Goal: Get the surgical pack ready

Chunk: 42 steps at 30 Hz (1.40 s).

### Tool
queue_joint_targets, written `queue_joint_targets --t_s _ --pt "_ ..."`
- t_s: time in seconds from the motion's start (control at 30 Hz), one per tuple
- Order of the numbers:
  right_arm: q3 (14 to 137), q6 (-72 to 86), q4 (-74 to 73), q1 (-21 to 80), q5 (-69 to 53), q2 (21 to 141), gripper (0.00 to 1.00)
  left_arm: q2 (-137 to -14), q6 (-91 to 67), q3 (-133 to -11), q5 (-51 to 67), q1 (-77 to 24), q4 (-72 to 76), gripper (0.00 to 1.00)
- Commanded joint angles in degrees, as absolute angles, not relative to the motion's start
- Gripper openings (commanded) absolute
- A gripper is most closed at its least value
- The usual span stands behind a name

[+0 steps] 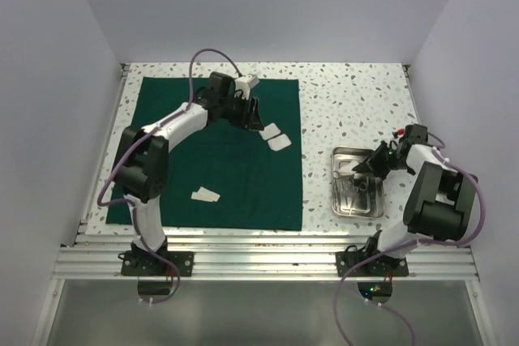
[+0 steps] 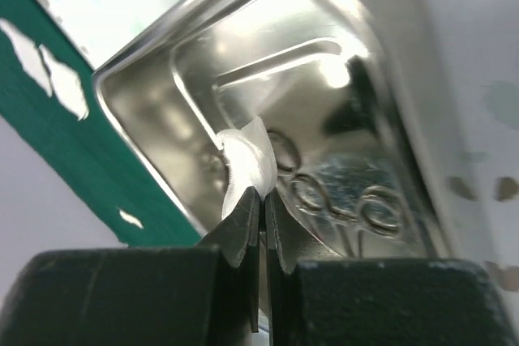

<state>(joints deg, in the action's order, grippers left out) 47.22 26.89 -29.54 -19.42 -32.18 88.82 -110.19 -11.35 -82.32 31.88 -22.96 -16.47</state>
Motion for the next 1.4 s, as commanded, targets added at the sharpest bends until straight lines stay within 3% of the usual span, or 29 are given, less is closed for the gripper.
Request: queue_joint_targets --t_s 0.0,0.13,0.17,0.23,0.27,0.37,0.47,0.6,1.0,1.37 --pt "49.48 24.17 -31.81 -21.09 -28.39 89.12 0.00 -112.23 -10.98 -85.69 31.99 -22.68 -16.09 0.55" --pt "51.06 23.38 -33.13 -21.09 -25.68 90.44 0.16 -114.52 -11.78 -87.10 30.33 -22.94 -15.73 0.57" --pt "51.59 22.94 -34.44 -21.01 -25.23 90.96 0.27 -115.04 -11.78 -87.97 30.15 -23.11 -15.73 0.57" --pt "53.60 22.41 -36.38 -20.83 -24.44 91.14 0.39 -116.36 -11.43 -88.77 28.23 -23.55 -15.73 0.59" --pt "54.22 22.67 -38.13 -20.57 -24.43 90.45 0.51 -116.89 -11.25 -89.64 27.78 -23.55 -15.65 0.59" --pt "58.26 23.99 -44.09 -18.20 -21.03 88.08 0.66 -120.31 -9.24 -92.79 26.02 -23.64 -17.39 0.61" --pt "63.80 23.99 -50.94 -14.07 -16.45 86.40 0.72 -124.26 -5.81 -97.27 26.02 -23.82 -20.46 0.61" --pt "69.34 23.03 -54.93 -9.15 -13.09 85.43 0.74 -128.05 -4.13 -101.33 24.26 -23.82 -22.85 0.58" --pt "68.73 23.12 -51.59 -5.89 -19.60 87.01 0.75 -131.57 -3.87 -102.66 23.73 -25.40 -22.85 0.54" --pt "68.91 23.12 -50.36 -5.01 -20.83 87.45 0.75 -132.54 -4.48 -101.69 23.82 -26.72 -23.20 0.40"
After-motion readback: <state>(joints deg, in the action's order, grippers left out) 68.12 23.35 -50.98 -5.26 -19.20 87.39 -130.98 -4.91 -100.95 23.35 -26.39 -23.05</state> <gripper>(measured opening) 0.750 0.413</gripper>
